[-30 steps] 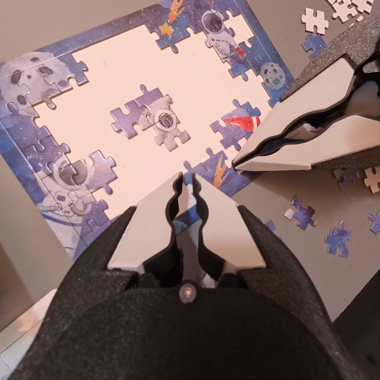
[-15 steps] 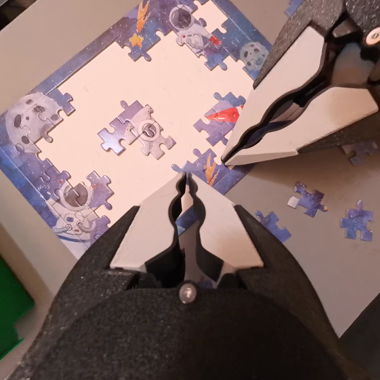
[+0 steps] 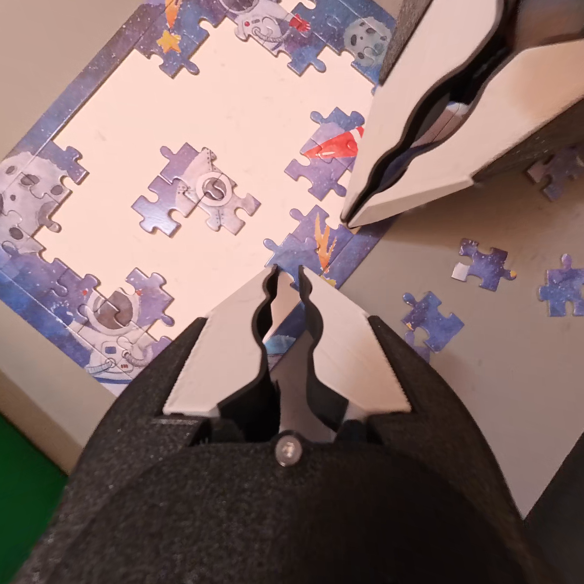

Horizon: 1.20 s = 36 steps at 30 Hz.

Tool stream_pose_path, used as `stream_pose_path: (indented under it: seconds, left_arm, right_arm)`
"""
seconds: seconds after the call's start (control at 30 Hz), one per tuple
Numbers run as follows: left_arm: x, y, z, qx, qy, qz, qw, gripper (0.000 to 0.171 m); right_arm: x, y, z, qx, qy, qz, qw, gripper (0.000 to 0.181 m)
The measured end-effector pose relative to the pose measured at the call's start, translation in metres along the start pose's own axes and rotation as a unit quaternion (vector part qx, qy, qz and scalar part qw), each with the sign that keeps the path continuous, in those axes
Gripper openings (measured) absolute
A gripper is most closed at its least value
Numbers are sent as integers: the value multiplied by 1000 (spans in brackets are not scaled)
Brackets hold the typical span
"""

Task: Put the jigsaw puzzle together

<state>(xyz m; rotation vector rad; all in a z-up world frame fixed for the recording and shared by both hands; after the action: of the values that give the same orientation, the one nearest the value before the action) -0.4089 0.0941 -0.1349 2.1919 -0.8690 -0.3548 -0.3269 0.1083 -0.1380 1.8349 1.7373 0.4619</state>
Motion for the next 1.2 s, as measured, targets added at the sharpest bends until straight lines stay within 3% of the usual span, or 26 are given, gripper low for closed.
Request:
stream_pose_path:
  seconds: [0.13, 0.37, 0.67, 0.77, 0.83, 0.97, 1.07, 1.2]
  left_arm:
    - [1, 1, 1, 7, -3, -5, 1000, 11]
    - [0, 2, 2, 4, -7, -9, 1000, 12]
    - [-2, 5, 1, 21, 15, -16, 1000, 13]
    - [6, 1, 2, 25, 33, 2, 999, 0]
    - [6, 0, 4, 34, 40, -1, 999, 0]
    - [6, 0, 5, 42, 52, -3, 998, 0]
    - [6, 0, 5, 41, 56, -3, 998, 0]
    - [6, 0, 5, 43, 60, -8, 997, 0]
  right_arm:
    - [-1, 5, -19, 47, -9, -8, 999, 0]
    - [-3, -24, -17, -2, 42, 20, 999, 0]
    - [-3, -27, -16, 16, 42, 16, 999, 0]
    - [-3, -26, -16, 15, 42, 15, 999, 0]
    - [-1, -24, -17, 11, 29, 14, 999, 0]
    - [5, -8, -35, 72, 4, 28, 997, 0]
    - [2, -22, -17, 7, 46, 35, 998, 0]
    - [1, -23, -16, 2, 68, 43, 997, 0]
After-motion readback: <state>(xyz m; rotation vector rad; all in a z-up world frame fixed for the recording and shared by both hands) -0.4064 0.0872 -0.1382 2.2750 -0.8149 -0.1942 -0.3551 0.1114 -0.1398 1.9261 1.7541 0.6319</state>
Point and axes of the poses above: each gripper's, where its closed fingertips meet, y back along the fingers, z out of its underside, x = y × z across the jaws, the point moved 4 cm from there along y, back along the fingers, and after that the axes turned 9 degrees about x, right-handed, at the moved point
